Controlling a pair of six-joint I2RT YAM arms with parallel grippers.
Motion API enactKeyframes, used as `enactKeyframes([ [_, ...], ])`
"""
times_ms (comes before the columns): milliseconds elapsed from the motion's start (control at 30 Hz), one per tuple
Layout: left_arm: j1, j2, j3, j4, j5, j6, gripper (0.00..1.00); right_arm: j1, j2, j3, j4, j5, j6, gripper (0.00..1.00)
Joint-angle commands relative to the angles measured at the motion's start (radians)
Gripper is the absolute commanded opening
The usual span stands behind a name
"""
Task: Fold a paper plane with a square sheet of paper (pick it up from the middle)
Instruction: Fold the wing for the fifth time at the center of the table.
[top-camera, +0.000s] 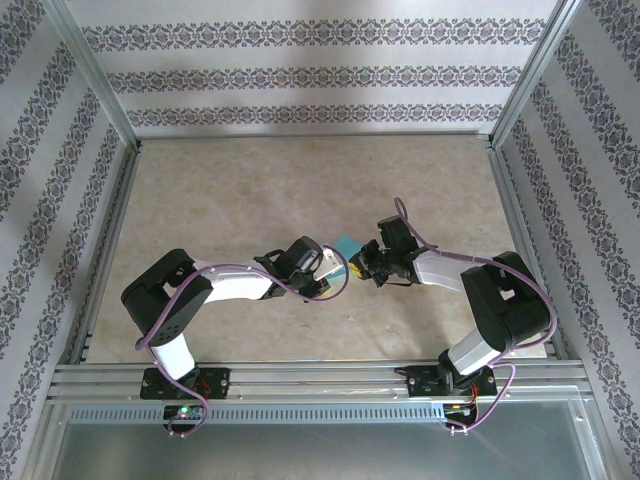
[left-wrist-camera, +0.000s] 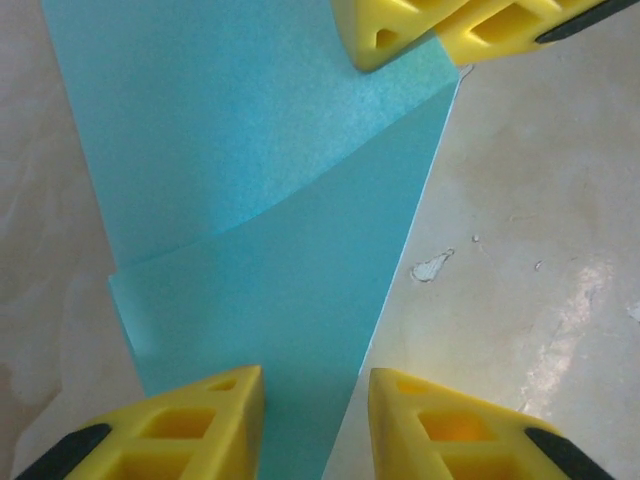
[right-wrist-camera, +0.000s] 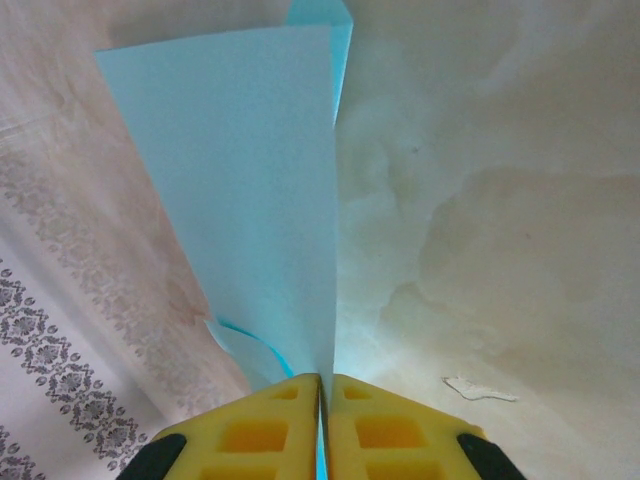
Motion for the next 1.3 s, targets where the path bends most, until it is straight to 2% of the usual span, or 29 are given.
enactKeyframes([
  [0,-0.013,-0.030,-0.022,-0.019,-0.023,0.046,0.34,0.006,0.000,0.026,-0.002,-0.014,-0.007,0.07],
  [133,-0.013,-0.055,-0.030,-0.005,-0.021,0.071,0.37,0.005,0.001,0.029,-0.008,-0.016,-0.009,0.02],
  [467,-0.014,-0.051,-0.036,0.003,-0.051,0.136,0.39,-0.011,-0.034,0.043,-0.046,-0.041,-0.011,0.00],
  [800,-0.013,-0.030,-0.018,0.015,-0.069,0.162,0.31,-0.014,-0.034,0.048,-0.048,-0.057,-0.008,0.00],
  [1067,-0.013,-0.024,-0.011,0.009,-0.062,0.161,0.18,-0.016,-0.034,0.048,-0.047,-0.063,-0.011,0.01],
  [1200,-0.013,-0.016,-0.005,0.002,-0.053,0.155,0.13,-0.018,-0.035,0.048,-0.047,-0.063,-0.011,0.07],
  [1267,-0.013,-0.013,-0.005,0.000,-0.048,0.146,0.10,-0.020,-0.037,0.046,-0.047,-0.062,-0.016,0.14],
])
